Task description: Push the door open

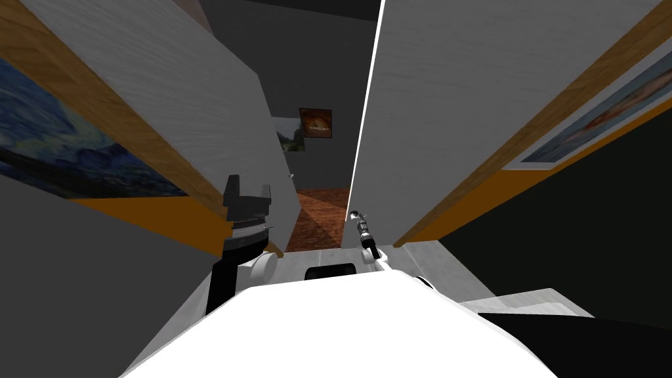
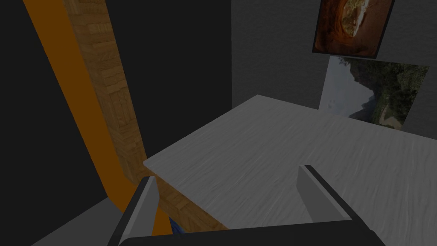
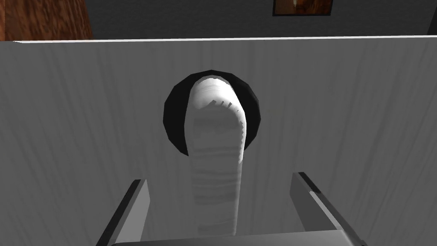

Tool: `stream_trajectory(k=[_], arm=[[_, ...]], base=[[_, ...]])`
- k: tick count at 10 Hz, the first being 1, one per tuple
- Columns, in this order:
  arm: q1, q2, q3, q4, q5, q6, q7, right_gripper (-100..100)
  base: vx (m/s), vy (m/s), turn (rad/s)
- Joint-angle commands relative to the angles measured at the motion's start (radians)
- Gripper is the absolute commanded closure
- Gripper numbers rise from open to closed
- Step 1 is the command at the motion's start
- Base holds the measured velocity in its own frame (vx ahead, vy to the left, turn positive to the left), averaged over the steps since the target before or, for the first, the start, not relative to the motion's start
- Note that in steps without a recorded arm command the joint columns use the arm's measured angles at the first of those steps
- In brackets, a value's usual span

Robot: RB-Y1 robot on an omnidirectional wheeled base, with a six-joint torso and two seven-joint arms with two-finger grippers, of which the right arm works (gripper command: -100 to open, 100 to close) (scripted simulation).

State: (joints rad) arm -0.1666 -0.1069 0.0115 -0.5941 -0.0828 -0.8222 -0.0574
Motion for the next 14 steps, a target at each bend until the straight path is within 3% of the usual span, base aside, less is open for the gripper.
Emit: stream_trajectory(k=[1, 2, 3, 8, 14], arm=[[0.005, 0.001, -0.002, -0.007, -0.001, 0.002, 0.002, -100], [0.002, 0.001, -0.001, -0.002, -0.001, -0.001, 0.001, -100], [0.002, 0.001, -0.001, -0.002, -0.001, -0.001, 0.001, 100], [0.002, 0.001, -0.001, -0.002, -0.001, -0.001, 0.001, 100], [-0.001, -0.01, -0.056, 0.004, -0.031, 0.001, 0.023, 100]], base=[[0.178, 0.007, 0.023], [0.077, 0.001, 0.005], [-0.009, 0.0, -0.003], [-0.007, -0.001, 0.004], [0.175, 0.045, -0.038]])
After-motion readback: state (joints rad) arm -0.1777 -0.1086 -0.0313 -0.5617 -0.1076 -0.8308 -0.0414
